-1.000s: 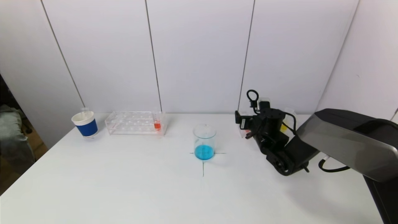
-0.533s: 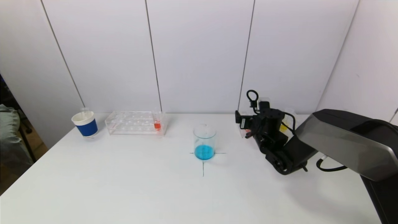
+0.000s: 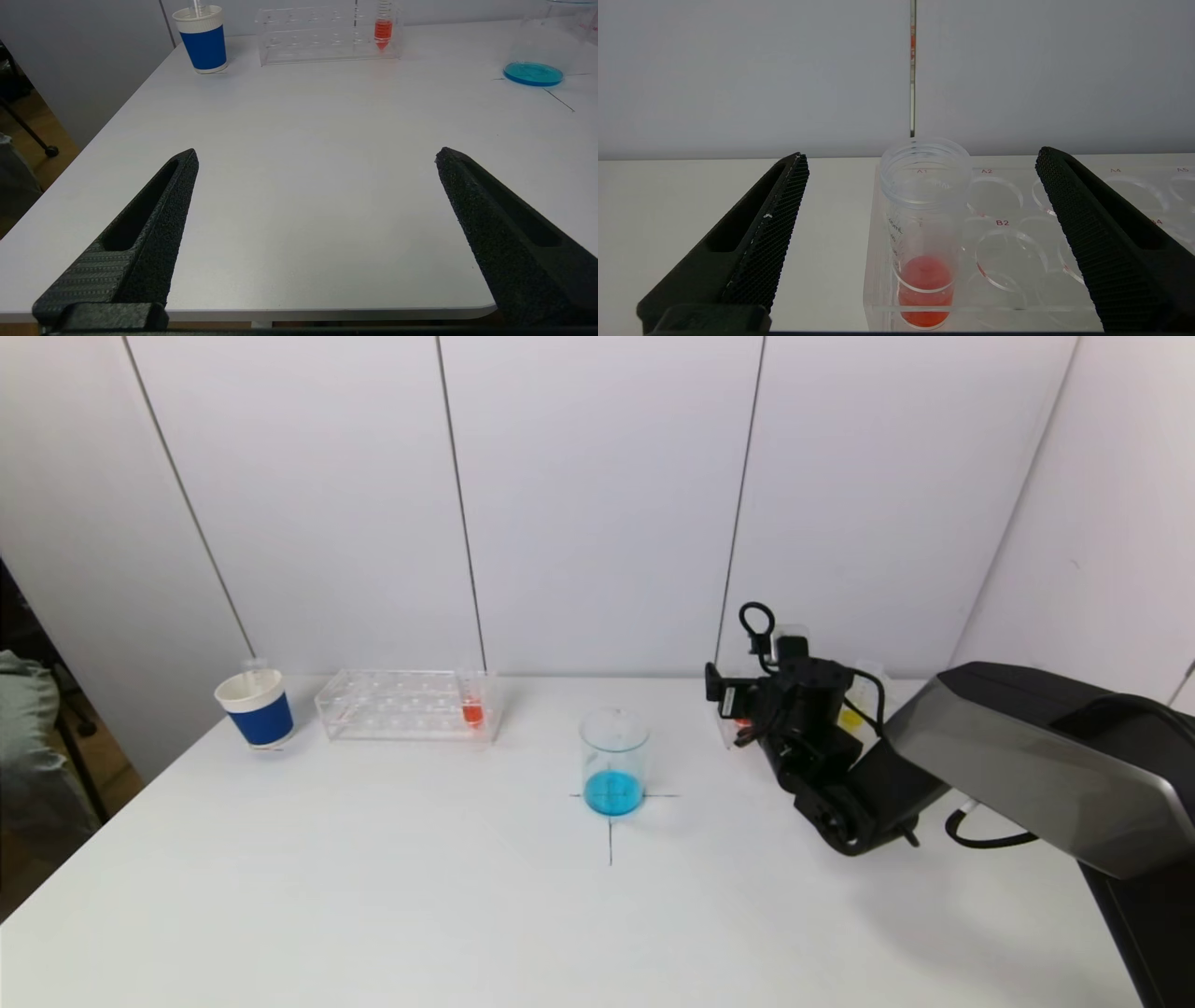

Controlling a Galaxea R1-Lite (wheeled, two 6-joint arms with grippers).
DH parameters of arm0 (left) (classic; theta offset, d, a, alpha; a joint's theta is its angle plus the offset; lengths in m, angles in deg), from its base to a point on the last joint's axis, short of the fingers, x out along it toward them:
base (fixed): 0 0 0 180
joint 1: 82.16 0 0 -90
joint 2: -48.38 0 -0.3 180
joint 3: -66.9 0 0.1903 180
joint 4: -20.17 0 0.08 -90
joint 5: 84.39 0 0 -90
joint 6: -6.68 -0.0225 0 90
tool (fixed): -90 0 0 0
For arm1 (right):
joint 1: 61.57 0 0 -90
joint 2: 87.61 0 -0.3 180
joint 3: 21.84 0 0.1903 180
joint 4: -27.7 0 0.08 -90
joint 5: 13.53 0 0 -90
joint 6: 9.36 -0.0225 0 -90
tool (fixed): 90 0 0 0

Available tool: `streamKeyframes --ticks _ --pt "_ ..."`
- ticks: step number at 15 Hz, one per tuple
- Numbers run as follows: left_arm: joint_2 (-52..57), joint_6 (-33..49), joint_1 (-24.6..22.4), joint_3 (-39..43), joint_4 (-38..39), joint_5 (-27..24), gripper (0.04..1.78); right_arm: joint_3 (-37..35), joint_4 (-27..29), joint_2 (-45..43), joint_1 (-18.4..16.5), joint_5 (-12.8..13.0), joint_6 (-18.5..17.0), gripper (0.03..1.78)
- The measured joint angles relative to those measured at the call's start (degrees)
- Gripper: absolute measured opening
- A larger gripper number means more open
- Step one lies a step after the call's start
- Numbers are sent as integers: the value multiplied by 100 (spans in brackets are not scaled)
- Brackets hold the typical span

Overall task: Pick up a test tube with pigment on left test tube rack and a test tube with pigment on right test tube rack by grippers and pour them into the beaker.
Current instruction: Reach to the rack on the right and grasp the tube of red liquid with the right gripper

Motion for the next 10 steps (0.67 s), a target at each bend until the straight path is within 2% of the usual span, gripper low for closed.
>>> streamKeyframes --ticks 10 --pt "0 0 0 0 0 -5 178 33 -9 48 15 27 55 177"
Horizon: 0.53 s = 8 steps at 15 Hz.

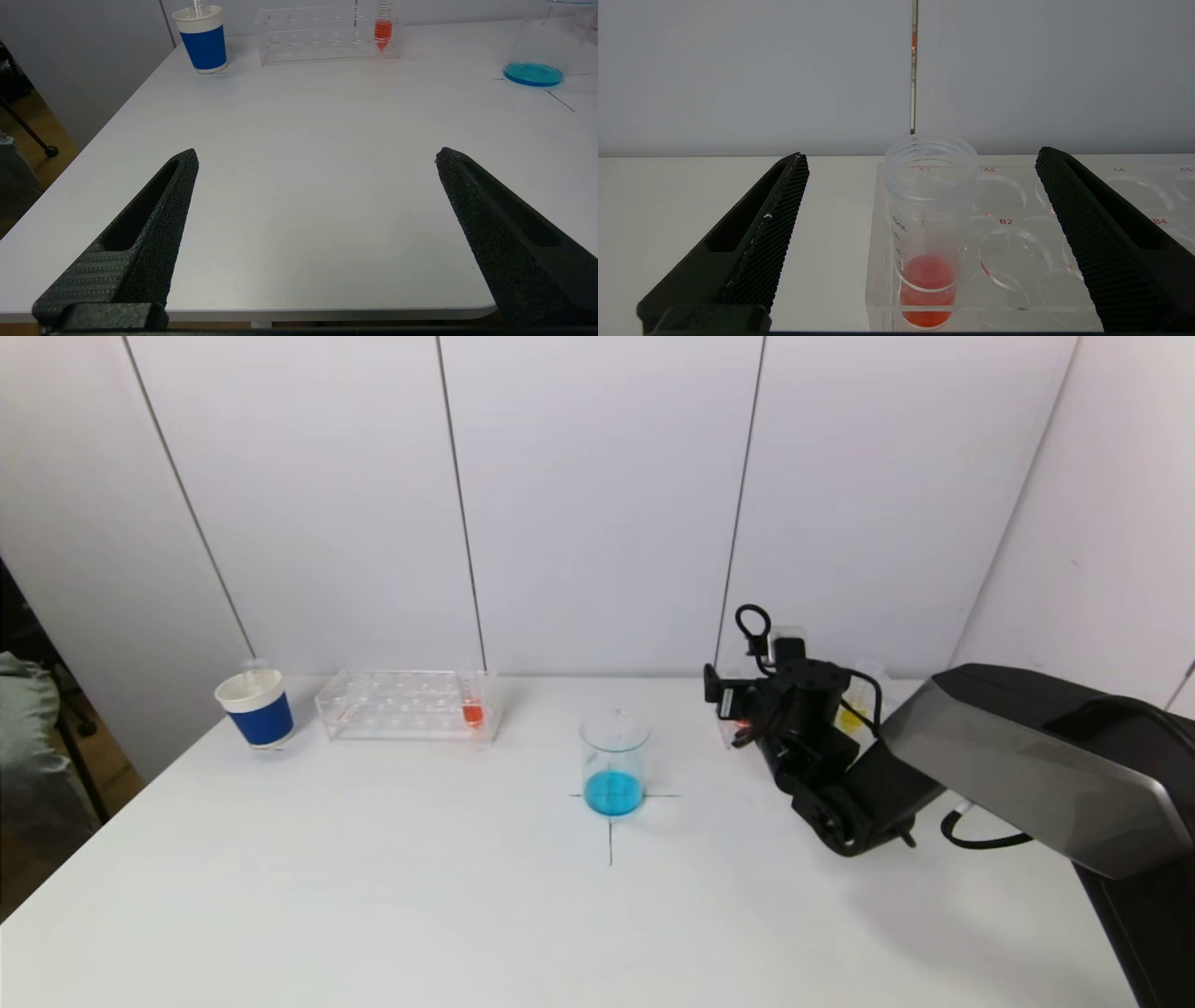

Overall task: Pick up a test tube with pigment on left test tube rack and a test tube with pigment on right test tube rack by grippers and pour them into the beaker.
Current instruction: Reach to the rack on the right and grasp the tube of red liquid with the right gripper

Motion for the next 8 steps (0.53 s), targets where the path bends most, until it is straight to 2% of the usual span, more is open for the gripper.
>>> streamKeyframes --ticks 2,4,6,8 --pt "0 0 0 0 0 0 178 0 0 0 0 2 4 174" --pt "0 2 0 0 0 2 178 0 9 2 -2 0 17 160" --pt "0 2 0 0 0 2 178 1 9 2 -11 0 26 137" --pt "0 2 0 0 0 0 178 6 9 2 -9 0 28 104"
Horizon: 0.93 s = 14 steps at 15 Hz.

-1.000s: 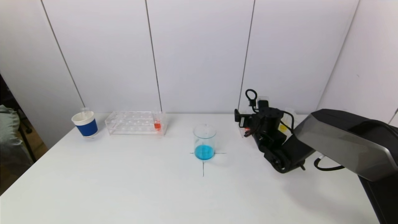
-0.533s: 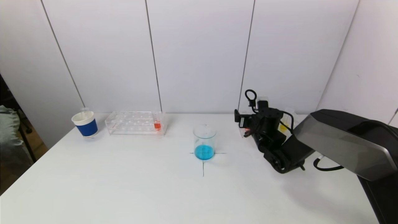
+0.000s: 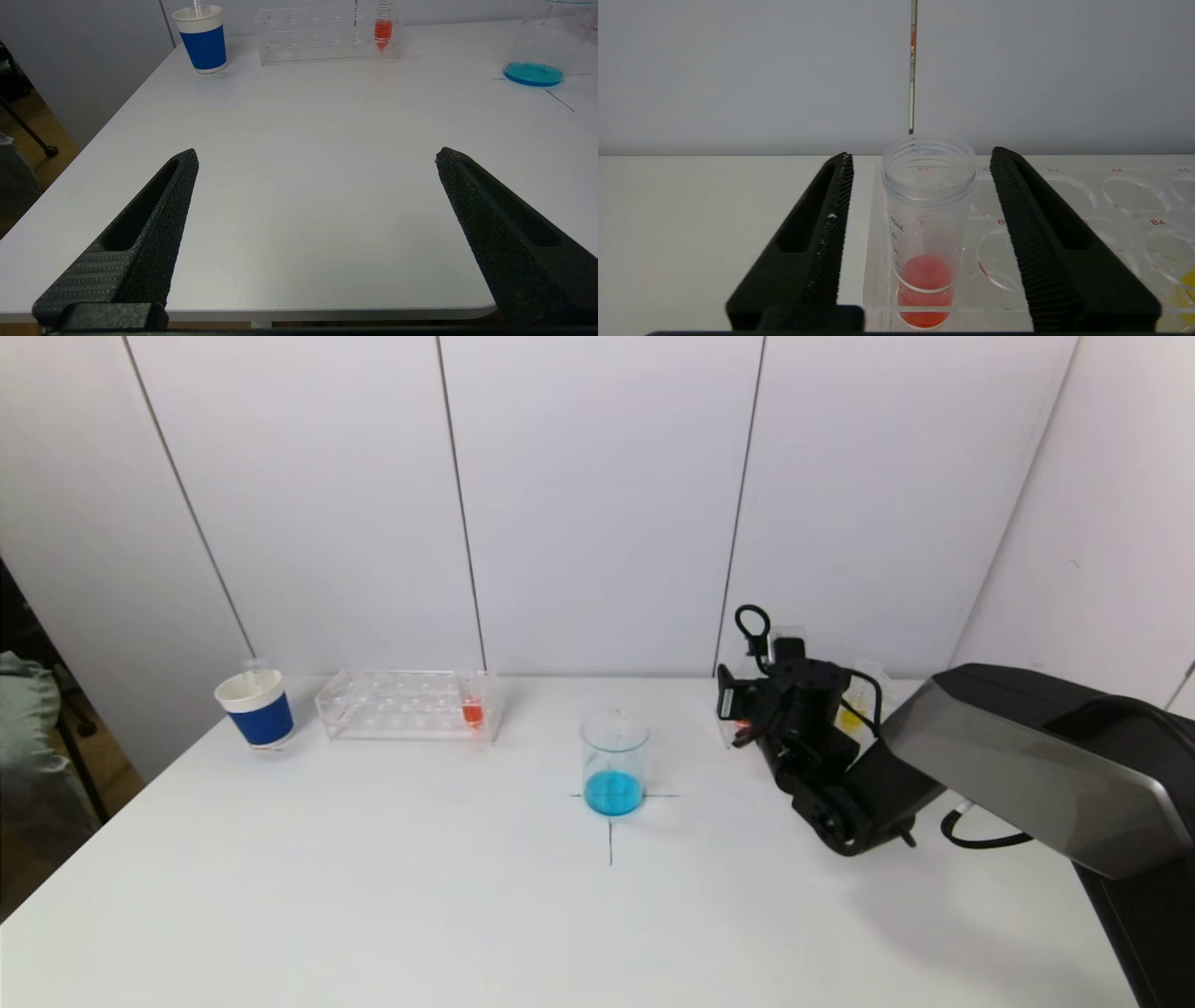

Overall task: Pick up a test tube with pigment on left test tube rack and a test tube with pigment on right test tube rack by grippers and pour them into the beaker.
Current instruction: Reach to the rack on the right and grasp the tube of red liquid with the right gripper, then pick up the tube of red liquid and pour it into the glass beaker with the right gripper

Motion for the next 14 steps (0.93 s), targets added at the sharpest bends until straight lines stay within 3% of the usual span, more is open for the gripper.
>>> streamKeyframes --ticks 2,4,14 --pt "0 -2 0 0 0 2 178 2 2 0 0 -2 2 65" --pt "0 0 0 0 0 2 178 9 2 6 0 2 5 48" --pt "0 -2 0 0 0 2 178 20 0 22 0 2 6 48"
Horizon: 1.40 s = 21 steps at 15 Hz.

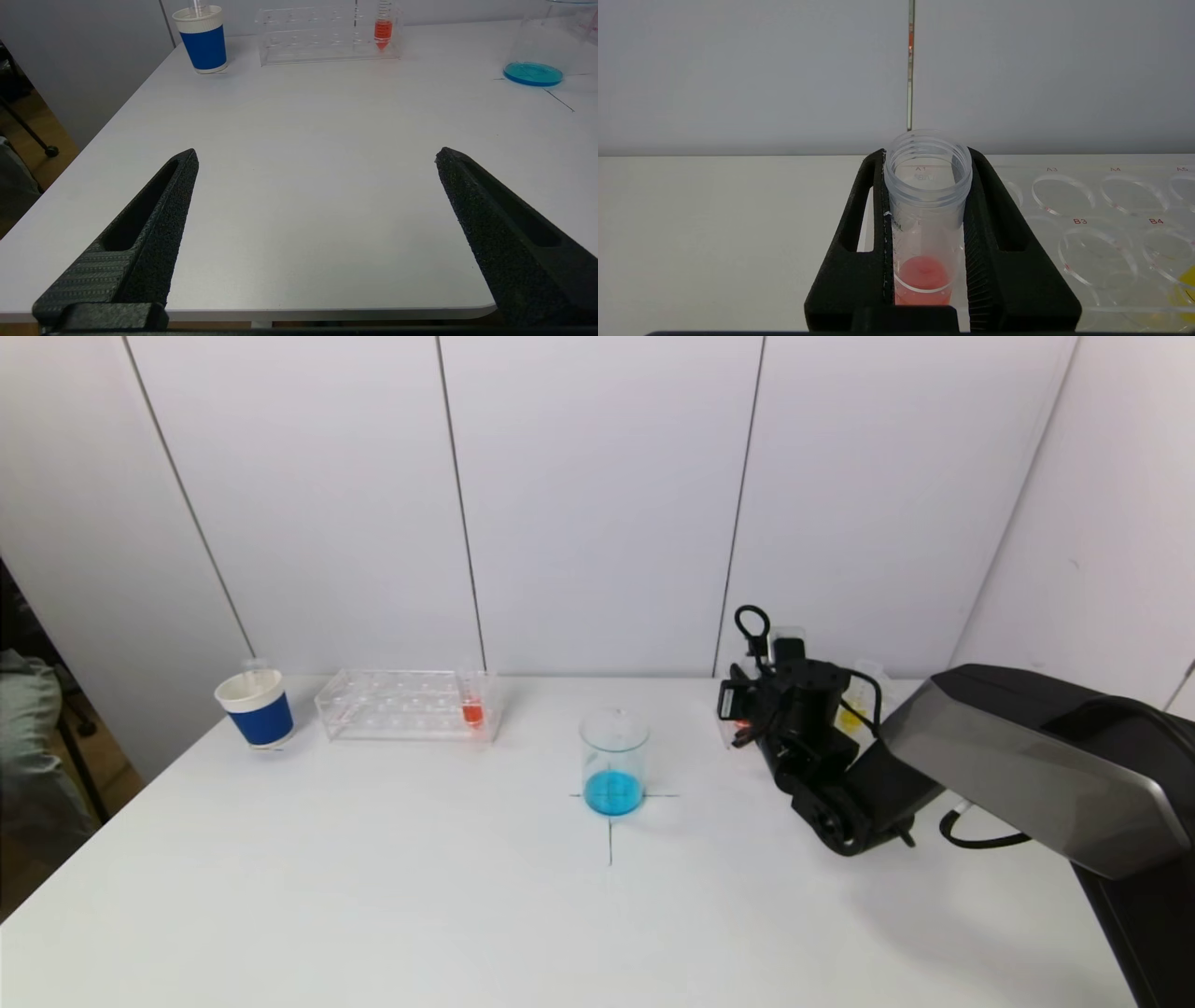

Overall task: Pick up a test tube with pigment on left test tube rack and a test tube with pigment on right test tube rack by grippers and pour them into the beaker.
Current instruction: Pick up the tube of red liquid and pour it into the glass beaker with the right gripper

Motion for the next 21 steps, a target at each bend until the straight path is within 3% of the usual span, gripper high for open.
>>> streamKeyframes --ticks 9,21 --pt "0 0 2 0 0 0 178 -33 394 -408 6 -40 116 48" --pt "0 0 0 0 0 2 178 535 2061 -1576 69 -96 260 48"
